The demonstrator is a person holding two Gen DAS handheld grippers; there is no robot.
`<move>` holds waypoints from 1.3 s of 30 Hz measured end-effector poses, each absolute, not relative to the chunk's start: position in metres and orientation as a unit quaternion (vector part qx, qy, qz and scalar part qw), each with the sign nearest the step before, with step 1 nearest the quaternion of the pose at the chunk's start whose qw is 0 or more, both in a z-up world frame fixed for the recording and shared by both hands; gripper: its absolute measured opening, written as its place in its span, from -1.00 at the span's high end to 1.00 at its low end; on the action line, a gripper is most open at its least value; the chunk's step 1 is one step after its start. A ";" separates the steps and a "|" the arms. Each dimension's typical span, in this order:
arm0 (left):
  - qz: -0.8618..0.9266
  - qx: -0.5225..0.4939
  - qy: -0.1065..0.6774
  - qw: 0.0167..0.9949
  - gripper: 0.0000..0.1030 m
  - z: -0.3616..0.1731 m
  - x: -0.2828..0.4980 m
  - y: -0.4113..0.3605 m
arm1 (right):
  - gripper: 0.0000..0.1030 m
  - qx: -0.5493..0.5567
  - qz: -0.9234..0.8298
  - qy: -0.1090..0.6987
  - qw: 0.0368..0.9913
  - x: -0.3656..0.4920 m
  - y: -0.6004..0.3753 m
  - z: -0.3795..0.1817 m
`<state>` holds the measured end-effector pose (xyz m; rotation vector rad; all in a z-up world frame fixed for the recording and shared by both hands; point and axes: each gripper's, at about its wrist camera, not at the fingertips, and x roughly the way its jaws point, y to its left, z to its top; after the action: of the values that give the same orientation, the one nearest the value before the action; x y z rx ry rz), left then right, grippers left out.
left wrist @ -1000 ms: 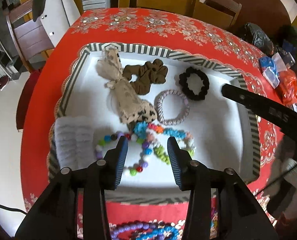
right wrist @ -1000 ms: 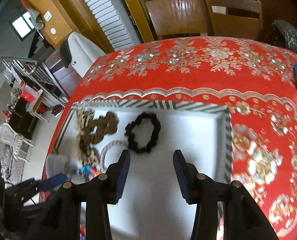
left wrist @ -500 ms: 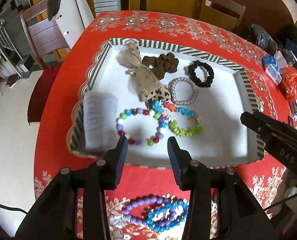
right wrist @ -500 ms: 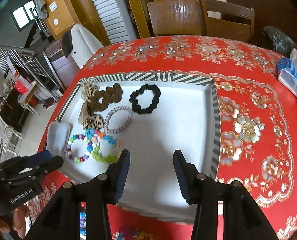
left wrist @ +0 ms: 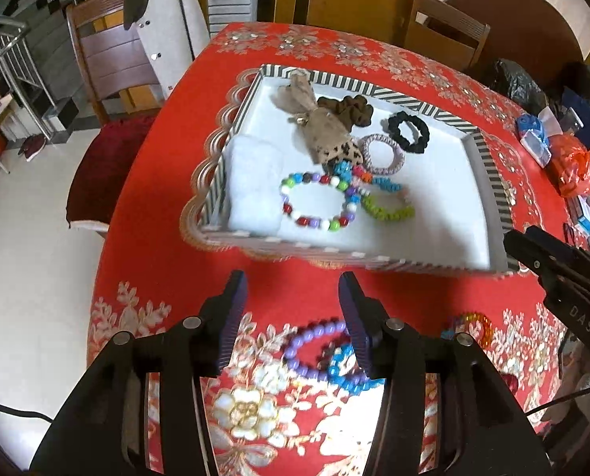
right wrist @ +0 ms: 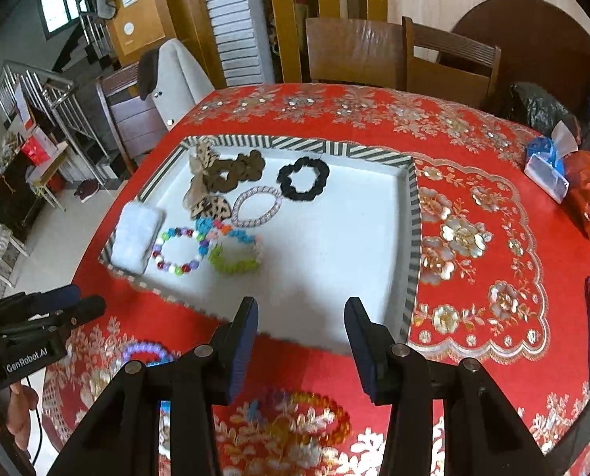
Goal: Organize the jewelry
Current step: 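Withdraw both grippers from the tray toward the red bow and bracelets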
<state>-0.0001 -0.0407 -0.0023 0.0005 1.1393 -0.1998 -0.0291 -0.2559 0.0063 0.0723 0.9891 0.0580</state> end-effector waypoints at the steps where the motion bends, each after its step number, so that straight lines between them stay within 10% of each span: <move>1: -0.095 0.000 0.538 0.838 0.08 -0.002 -0.003 -0.038 | 0.15 0.034 0.026 0.475 0.879 -0.033 -0.256 0.007; 39: -0.128 0.058 0.519 0.843 -0.15 -0.005 -0.119 -0.020 | -0.08 0.069 -0.009 0.473 0.878 -0.197 -0.278 0.010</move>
<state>-0.1193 -0.0202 -0.0048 0.1229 1.0963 -0.2711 -0.1971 -0.2777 0.0097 0.1444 0.9865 -0.0186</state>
